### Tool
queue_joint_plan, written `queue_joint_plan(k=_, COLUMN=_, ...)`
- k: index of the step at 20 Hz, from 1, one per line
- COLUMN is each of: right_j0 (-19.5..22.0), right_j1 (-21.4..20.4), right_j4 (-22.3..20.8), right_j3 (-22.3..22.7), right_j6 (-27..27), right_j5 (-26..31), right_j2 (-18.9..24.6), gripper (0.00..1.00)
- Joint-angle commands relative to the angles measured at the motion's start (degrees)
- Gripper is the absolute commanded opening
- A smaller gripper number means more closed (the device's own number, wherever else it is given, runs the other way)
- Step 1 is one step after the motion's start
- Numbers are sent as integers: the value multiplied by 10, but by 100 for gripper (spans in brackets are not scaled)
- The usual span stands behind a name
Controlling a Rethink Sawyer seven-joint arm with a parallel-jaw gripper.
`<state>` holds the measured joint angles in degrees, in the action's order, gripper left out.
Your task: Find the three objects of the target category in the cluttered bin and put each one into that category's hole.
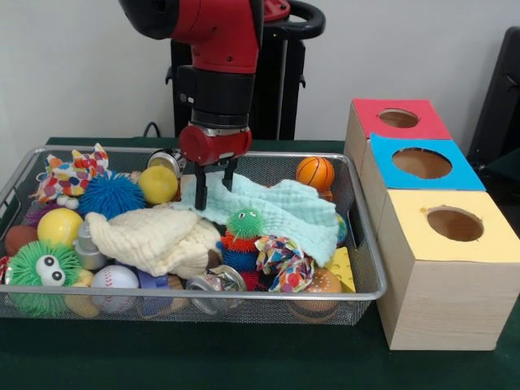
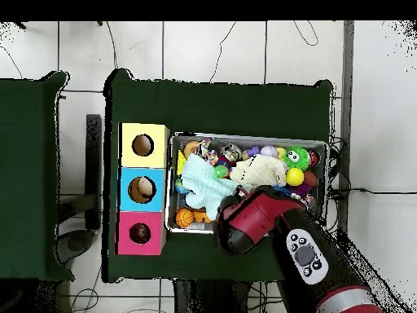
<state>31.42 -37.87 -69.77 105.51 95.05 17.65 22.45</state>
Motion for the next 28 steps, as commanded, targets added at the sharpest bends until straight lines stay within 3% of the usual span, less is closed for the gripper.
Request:
queue_joint_plan(k=1, right_j0=3, right_j1=-3, right_j4=0, right_j3=-65, right_j6=80, right_j5=-35, right_j2=-35, gripper=100)
queue_joint_plan(k=10, right_j0=3, right_j1=3, right_j4=9, right_j3=-78, right_j6=97, right_j5=-112, right_j2=-61, gripper=100)
queue_joint_plan(k=15, right_j0=-41, right_j1=10, right_j4=7, right_j3=-110, right_j6=121, right_j5=-154, right_j2=-127, gripper=100)
queue_joint_plan(k=20, right_j0=-77, right_j1=54, right_j4=25, right_j3=-158, right_j6=113, right_j5=-208, right_j2=-193, gripper=100)
queue_joint_plan(k=23, right_j0=-80, right_j1=73, right_j4=44, right_j3=-172, right_j6=100, right_j5=-225, right_j2=-208, gripper=100)
queue_joint_plan(k=28, right_j0=-130, right_j1=155, right_j4=111, right_j3=-221, right_j6=87, right_j5=-286, right_j2=-290, gripper=100)
